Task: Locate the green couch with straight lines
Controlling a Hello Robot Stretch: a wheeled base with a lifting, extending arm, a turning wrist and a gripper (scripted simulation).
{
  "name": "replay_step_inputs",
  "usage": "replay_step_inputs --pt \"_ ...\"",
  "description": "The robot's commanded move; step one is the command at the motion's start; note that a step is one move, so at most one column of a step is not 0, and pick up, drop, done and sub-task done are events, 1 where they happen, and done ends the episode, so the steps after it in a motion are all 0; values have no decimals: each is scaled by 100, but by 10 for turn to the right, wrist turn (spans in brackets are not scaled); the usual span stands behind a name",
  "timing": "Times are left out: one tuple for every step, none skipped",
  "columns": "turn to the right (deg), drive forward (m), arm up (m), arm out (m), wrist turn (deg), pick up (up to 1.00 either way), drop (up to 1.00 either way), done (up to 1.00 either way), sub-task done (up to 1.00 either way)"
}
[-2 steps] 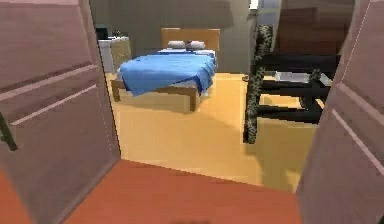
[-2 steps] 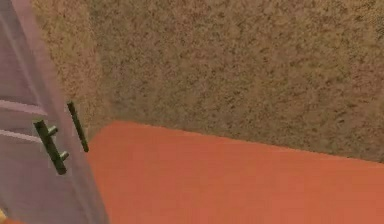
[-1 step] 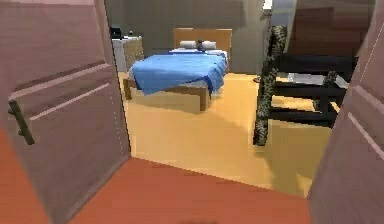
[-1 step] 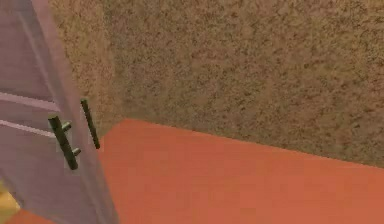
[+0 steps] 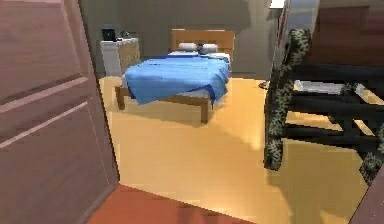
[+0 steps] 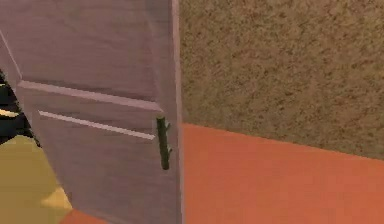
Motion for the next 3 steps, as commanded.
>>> replay_step_inputs --pt "60 0 0 0 0 0 0 0 0" --pt "0 100 0 0 0 0 0 0 0" --pt "120 0 0 0 0 0 0 0 0"
